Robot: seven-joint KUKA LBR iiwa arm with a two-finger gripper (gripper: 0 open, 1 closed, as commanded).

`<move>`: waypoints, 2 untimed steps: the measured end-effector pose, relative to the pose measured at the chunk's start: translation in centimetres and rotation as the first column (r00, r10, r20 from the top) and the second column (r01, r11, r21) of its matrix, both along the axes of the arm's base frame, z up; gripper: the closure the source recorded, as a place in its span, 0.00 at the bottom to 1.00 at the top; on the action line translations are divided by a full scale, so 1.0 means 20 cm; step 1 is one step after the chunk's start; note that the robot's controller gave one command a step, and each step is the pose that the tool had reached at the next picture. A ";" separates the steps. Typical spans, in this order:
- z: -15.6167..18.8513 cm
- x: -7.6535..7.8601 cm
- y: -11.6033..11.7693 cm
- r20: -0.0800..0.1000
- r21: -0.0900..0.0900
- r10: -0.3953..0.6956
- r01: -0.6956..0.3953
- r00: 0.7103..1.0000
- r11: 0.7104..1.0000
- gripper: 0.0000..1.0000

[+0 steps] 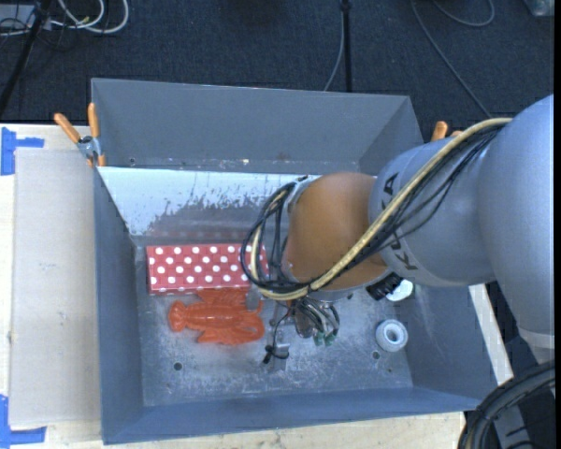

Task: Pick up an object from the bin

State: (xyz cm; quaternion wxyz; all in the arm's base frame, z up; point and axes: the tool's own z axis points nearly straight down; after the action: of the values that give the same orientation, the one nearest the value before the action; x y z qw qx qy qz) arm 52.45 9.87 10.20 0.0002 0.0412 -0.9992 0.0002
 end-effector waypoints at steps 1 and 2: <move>-0.13 0.06 -0.02 -0.004 0.002 0.086 -0.086 0.996 0.996 0.00; -0.15 0.24 0.08 0.003 0.001 0.154 -0.154 0.988 0.988 1.00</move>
Offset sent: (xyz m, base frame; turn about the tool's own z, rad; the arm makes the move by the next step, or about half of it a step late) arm 0.0468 0.0156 -0.0320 -0.1580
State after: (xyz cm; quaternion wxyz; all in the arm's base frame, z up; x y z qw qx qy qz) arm 57.31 11.45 7.28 -0.0015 0.1182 -0.9930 -0.0001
